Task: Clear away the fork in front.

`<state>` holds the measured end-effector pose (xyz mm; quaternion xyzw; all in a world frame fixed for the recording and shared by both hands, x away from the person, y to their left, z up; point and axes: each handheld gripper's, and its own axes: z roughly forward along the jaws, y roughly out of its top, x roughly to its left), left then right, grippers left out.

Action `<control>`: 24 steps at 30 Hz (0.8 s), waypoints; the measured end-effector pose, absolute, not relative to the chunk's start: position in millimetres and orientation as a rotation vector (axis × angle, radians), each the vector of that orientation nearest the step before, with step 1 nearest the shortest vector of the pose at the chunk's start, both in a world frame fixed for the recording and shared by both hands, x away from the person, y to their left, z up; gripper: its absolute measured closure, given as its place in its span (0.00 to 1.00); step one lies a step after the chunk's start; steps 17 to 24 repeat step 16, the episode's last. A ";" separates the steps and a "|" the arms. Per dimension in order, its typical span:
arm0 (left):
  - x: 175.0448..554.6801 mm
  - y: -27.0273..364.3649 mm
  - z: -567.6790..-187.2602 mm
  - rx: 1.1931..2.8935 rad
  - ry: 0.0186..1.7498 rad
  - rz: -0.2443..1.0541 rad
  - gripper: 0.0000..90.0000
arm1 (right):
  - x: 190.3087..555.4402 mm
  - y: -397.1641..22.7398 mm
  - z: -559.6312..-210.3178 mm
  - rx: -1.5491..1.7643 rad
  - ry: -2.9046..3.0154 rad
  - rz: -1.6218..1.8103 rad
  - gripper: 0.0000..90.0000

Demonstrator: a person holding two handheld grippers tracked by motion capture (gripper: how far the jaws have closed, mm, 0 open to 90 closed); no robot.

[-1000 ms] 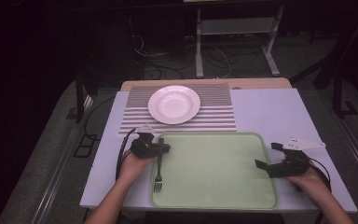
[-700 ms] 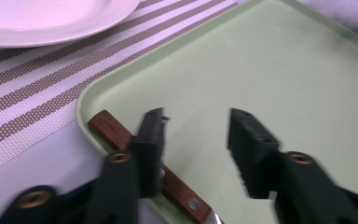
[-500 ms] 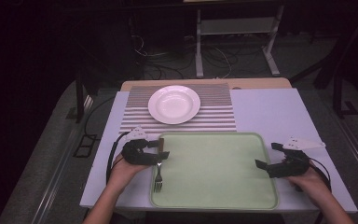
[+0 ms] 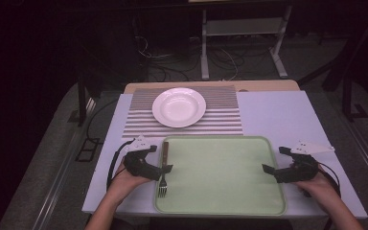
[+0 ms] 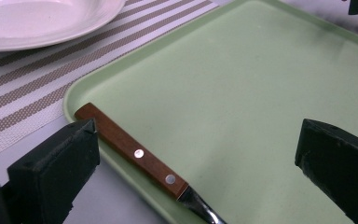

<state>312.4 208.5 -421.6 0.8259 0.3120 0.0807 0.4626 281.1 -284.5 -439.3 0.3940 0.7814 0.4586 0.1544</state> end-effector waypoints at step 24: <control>312.9 210.1 -419.6 2.025 0.767 0.216 0.00 | 280.9 -285.3 -439.6 1.133 2.238 1.314 0.02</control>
